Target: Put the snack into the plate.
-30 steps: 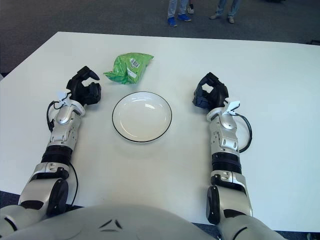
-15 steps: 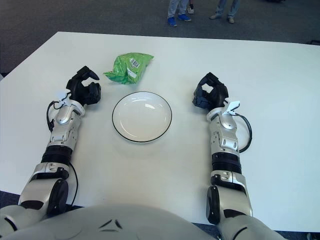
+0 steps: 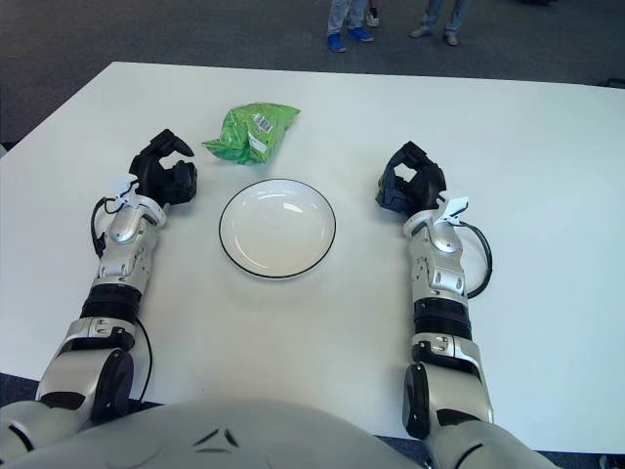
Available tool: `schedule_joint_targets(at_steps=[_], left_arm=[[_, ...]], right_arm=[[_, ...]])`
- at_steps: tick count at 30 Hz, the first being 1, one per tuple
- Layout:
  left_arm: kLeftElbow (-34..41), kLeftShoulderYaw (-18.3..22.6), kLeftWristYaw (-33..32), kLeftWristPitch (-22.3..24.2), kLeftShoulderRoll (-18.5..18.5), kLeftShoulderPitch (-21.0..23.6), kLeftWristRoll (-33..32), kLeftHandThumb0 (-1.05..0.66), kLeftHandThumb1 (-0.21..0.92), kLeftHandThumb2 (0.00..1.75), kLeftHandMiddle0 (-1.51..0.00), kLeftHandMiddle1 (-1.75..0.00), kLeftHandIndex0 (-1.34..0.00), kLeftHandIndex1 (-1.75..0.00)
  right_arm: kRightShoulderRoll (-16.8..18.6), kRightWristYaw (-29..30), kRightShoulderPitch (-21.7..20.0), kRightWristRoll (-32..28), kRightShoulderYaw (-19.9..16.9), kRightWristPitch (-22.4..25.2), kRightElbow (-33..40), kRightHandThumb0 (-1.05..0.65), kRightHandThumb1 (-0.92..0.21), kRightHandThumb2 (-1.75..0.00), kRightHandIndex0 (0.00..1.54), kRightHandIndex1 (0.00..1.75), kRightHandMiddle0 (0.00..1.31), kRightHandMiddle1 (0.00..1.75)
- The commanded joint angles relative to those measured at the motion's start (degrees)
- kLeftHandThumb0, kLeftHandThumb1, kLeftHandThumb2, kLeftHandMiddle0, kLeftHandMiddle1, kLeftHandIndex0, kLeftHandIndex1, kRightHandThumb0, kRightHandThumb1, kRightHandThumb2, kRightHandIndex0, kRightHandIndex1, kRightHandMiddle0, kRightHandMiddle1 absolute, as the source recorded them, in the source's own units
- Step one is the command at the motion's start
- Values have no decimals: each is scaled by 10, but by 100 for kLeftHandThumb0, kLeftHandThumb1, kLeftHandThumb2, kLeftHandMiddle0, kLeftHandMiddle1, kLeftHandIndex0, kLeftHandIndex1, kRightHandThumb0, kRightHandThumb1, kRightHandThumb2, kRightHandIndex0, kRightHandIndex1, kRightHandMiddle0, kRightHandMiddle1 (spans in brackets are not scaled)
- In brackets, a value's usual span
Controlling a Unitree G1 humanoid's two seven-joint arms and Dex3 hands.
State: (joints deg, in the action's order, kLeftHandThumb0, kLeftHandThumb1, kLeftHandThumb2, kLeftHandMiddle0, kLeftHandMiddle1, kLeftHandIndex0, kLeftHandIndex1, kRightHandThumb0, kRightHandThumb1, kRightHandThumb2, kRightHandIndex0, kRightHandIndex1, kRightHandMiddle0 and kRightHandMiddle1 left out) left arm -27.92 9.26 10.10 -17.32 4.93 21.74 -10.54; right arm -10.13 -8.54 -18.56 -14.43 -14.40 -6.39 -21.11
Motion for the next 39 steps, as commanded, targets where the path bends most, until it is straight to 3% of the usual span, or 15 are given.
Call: schedule_joint_targets(at_steps=[1,20,28,39], left_arm=[[-28,1,1,-3,-19,-46,-5,-49,29,135,-132,-175,-64,-175],[-23,-9,-3,-8,3,-29,21,-49,29,135,-129,-175,-64,-175],[3,-15,3,28,30,-21,36,-48,33,131,-125,-175,-61,-175],[124,-18,9,139,64,-6,30,-48,33,130,-123,-175,-60,-175]], right_arm=[[24,2,42,-2,3,8,-15,-49,-31,-133,131,175,62,175],[13,-4,36,-1,3,18,-21,-49,-31,-133,131,175,62,175],[10,-8,34,-1,4,22,-24,-49,-31,-133,131,175,62,175],[13,-8,33,-1,6,29,-23,-49,-31,-133,132,175,62,175]])
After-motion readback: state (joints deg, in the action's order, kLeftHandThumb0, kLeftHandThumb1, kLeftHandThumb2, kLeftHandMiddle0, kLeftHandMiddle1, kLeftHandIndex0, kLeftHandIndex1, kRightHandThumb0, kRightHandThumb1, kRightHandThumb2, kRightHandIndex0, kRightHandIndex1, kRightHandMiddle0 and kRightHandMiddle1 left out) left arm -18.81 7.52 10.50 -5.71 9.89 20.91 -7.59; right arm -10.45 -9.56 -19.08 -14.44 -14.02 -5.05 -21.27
